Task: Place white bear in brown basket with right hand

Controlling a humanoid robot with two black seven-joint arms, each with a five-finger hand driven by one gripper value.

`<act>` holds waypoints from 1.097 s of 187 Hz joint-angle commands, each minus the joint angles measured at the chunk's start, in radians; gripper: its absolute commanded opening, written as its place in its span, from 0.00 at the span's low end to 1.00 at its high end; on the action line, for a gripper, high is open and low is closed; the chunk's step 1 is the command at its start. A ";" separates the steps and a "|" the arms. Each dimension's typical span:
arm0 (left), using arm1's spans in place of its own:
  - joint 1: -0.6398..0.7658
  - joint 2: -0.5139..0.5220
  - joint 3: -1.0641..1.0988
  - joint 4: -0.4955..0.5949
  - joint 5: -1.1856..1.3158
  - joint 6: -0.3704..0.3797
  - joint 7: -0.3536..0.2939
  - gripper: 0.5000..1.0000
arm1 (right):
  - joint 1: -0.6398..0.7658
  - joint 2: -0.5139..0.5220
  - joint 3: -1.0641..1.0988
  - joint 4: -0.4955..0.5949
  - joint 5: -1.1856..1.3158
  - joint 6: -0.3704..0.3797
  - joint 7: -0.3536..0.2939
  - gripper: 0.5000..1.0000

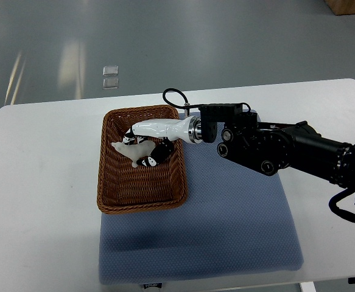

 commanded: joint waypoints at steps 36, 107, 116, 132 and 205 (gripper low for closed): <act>0.000 0.000 0.000 0.002 0.000 0.000 0.000 1.00 | -0.016 0.000 0.011 0.003 0.008 -0.009 0.004 0.61; 0.000 0.000 0.000 0.005 0.000 0.000 0.000 1.00 | -0.010 -0.038 0.133 0.008 0.268 0.023 -0.009 0.79; 0.000 0.000 0.000 0.003 0.000 0.000 0.000 1.00 | -0.012 -0.052 0.168 0.008 0.348 0.034 -0.025 0.79; 0.000 0.000 0.000 0.002 0.000 0.000 0.000 1.00 | -0.019 -0.098 0.231 0.008 0.497 0.046 -0.062 0.83; 0.000 0.000 0.000 0.006 0.000 0.000 0.000 1.00 | -0.343 -0.189 0.548 0.008 0.799 0.103 -0.078 0.85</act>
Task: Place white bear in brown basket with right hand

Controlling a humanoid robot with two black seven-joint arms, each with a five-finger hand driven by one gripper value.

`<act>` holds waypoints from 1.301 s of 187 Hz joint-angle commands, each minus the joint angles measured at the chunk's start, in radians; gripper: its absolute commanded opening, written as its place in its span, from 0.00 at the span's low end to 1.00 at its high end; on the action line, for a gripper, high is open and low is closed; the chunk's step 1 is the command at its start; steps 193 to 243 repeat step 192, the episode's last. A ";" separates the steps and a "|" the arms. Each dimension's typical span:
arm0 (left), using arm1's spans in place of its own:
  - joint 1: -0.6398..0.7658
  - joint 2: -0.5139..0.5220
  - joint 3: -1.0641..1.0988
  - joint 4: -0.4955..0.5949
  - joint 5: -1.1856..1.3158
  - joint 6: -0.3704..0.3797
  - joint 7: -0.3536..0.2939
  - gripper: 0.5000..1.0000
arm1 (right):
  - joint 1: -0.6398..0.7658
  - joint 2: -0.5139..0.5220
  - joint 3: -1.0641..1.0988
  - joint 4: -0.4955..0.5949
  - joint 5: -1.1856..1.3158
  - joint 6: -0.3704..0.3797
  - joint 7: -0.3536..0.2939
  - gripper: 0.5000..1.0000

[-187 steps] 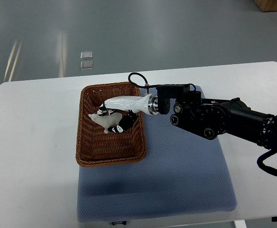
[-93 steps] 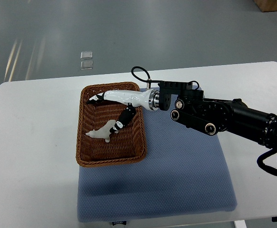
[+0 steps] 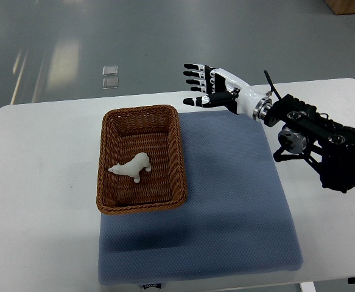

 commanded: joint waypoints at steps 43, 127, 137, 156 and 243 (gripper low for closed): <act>0.000 0.000 0.000 0.000 0.000 0.000 0.000 1.00 | -0.144 0.002 0.134 -0.006 0.359 0.020 -0.167 0.85; 0.000 0.000 0.000 0.001 0.000 0.000 0.000 1.00 | -0.157 -0.006 0.135 -0.006 0.483 0.019 -0.190 0.85; 0.000 0.000 0.000 0.001 0.000 0.000 0.000 1.00 | -0.157 -0.009 0.135 -0.006 0.483 0.019 -0.189 0.85; 0.000 0.000 0.000 0.001 0.000 0.000 0.000 1.00 | -0.157 -0.009 0.135 -0.006 0.483 0.019 -0.189 0.85; 0.000 0.000 -0.002 0.006 0.000 0.008 0.000 1.00 | -0.158 -0.015 0.135 -0.008 0.482 0.019 -0.189 0.85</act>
